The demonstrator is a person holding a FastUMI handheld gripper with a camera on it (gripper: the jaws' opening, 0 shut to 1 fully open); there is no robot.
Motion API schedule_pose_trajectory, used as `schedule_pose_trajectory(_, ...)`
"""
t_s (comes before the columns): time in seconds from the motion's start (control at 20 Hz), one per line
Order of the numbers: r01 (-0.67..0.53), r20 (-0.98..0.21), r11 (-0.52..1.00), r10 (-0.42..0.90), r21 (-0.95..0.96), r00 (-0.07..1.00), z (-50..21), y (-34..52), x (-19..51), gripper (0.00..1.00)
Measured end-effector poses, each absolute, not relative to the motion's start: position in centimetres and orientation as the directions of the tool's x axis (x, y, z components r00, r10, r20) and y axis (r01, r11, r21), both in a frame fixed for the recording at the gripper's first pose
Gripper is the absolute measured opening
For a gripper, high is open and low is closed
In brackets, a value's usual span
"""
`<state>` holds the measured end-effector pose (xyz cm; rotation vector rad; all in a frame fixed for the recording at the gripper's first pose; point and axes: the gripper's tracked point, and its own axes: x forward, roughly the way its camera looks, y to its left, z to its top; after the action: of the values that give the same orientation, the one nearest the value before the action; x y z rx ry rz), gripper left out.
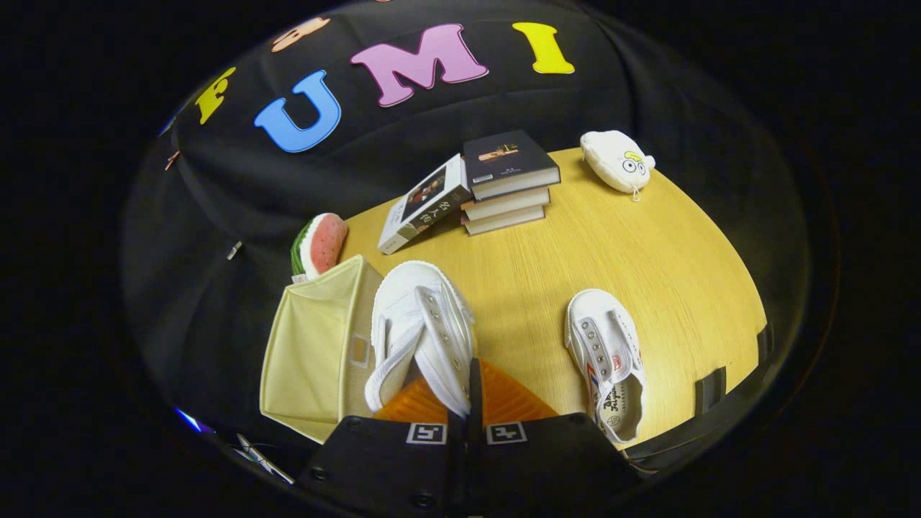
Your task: Open the storage box then place both shoes into the box .Put the left shoe in first, then the right shoe, with the right side of both shoes facing outward in a uniform manner.
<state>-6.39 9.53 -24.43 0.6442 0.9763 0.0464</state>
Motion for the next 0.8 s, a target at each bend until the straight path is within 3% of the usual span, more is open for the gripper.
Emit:
schedule_pose_trajectory(0.35, 0.245, -0.726, 0.748, 0.42, 0.617, 0.545, -18.9, 18.2, -2.1, 0.05)
schedule_pose_trajectory(0.8, 0.345, -0.834, 0.779, 0.386, 0.524, 0.395, -23.1, 28.4, -1.0, 0.05)
